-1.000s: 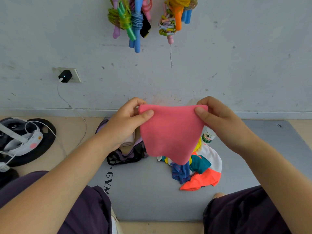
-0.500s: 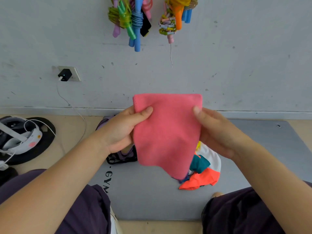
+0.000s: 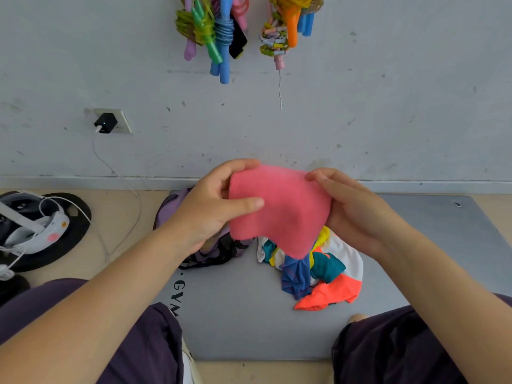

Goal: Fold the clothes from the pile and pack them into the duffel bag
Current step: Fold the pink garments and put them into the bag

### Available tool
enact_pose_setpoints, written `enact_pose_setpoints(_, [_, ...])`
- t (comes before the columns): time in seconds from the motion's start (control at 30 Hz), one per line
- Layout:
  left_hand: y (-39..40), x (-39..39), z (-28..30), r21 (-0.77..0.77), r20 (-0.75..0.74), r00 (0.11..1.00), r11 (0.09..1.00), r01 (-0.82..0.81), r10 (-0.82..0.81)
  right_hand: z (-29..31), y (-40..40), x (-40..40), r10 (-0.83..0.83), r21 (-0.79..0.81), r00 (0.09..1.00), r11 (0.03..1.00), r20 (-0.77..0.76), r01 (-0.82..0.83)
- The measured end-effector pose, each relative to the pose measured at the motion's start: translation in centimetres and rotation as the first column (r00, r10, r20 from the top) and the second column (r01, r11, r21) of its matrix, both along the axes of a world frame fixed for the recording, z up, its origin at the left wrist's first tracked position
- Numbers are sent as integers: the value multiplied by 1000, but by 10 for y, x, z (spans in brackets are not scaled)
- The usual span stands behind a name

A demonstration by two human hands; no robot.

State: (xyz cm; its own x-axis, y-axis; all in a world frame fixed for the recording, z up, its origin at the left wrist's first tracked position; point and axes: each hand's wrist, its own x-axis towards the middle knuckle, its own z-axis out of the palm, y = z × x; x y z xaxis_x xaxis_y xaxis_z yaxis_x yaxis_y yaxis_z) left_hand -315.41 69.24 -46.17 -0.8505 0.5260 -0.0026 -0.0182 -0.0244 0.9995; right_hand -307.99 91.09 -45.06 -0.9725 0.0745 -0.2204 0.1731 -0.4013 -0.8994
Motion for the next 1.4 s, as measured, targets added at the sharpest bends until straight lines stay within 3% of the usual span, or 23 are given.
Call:
enact_pose_setpoints(0.07, [3,2,0,-74,-80,995,995,-71,65,1,1,1,68,12,998,998,-12,-67])
enact_pose_setpoints(0.13, [3,2,2,-115,-120,986,985,-131,118,1,2,1,97,217,995,971,21,-100])
enact_pose_setpoints(0.23, [0,-2,2,-165,-168,978,974,-153,125,0,2,3,92,566,995,818,41,-99])
enact_pose_setpoints(0.43, [-4,-7,2,-395,-308,950,900,-183,58,-4,5,0,114,805,993,591,-17,-54])
enact_pose_setpoints(0.5, [-9,-12,3,-411,-321,945,890,-197,61,-3,11,1,160,777,987,622,-2,-99])
enact_pose_setpoints(0.6, [-13,-15,5,-306,-146,988,947,-94,51,-4,14,1,198,679,979,712,49,-178])
enact_pose_setpoints(0.7, [-8,-11,1,-215,12,998,975,-63,67,-9,7,0,141,422,984,889,110,-175])
enact_pose_setpoints(0.77, [-6,-11,-7,-288,-74,992,950,-123,106,-13,2,0,165,343,975,916,145,-206])
enact_pose_setpoints(0.87, [-8,-16,-9,-352,-193,972,915,-197,135,-13,-2,2,220,406,969,880,109,-245])
enact_pose_setpoints(0.97, [-12,-22,-7,-361,-240,962,908,-214,131,-9,0,-1,112,386,991,913,68,-129])
enact_pose_setpoints(1.07, [-11,-19,-5,-452,-422,892,815,-363,163,-3,-4,-1,-36,446,998,893,-52,56])
enact_pose_setpoints(1.1, [-10,-16,-3,-424,-377,909,839,-340,178,-1,-7,-1,-76,499,990,857,-119,126])
enact_pose_setpoints(1.17, [-6,-8,9,-244,-19,993,962,-121,120,3,-20,-1,-88,600,962,767,-257,230])
enact_pose_setpoints(1.23, [-3,-6,25,-48,294,954,995,83,-66,9,-38,0,38,705,935,668,-353,239])
enact_pose_setpoints(1.27, [-2,-8,33,24,359,926,993,117,-118,12,-46,-1,146,775,907,583,-394,243])
enact_pose_setpoints(1.33, [-5,-19,43,79,392,918,996,36,-64,17,-60,-9,345,850,831,460,-437,256])
enact_pose_setpoints(1.4, [-13,-35,48,-6,313,945,995,-97,94,23,-70,-23,308,806,829,535,-466,254])
